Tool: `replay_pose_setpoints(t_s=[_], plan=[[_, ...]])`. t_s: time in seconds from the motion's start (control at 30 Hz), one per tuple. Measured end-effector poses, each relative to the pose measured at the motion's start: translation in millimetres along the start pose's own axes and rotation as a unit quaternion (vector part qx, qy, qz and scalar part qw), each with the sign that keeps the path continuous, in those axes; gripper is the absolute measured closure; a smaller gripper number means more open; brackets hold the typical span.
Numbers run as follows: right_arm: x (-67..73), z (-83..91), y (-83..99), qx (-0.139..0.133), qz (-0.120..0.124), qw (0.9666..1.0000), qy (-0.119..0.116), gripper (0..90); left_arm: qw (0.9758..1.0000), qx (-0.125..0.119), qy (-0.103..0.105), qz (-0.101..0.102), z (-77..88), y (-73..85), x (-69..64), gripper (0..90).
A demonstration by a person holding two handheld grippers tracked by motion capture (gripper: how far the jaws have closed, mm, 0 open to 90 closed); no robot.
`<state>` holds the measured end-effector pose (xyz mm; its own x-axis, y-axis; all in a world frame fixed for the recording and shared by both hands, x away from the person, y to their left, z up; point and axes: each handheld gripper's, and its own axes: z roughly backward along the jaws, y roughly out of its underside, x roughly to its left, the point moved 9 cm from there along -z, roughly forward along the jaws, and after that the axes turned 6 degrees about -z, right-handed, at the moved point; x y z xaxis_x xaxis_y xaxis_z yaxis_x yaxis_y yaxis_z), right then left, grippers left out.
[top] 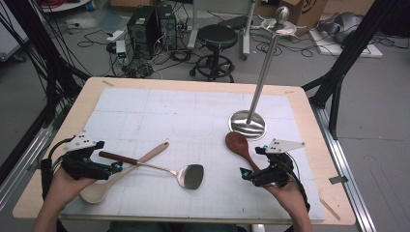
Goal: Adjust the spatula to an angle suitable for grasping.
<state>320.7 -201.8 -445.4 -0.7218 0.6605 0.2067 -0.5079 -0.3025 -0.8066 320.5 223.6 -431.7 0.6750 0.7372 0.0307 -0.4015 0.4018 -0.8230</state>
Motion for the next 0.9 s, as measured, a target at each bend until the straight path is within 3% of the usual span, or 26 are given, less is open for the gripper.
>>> replay_pose_setpoints(t_s=[0.33,0.7,0.9], plan=[[1.7,-2.1,2.6,0.007,0.002,1.0,-0.001,0.6,1.0,0.005,-0.002,0.001,-0.5,1.6,2.9,3.7],[4.0,-3.9,1.9,0.012,0.01,0.9999,0.002,0.5,0.9997,0.0,-0.022,0.014,5.0,7.6,17.0,20.0],[3.5,-4.0,2.4,0.012,0.008,0.9999,0.003,0.5,0.9997,-0.001,-0.018,0.016,5.6,10.5,20.1,31.0]])
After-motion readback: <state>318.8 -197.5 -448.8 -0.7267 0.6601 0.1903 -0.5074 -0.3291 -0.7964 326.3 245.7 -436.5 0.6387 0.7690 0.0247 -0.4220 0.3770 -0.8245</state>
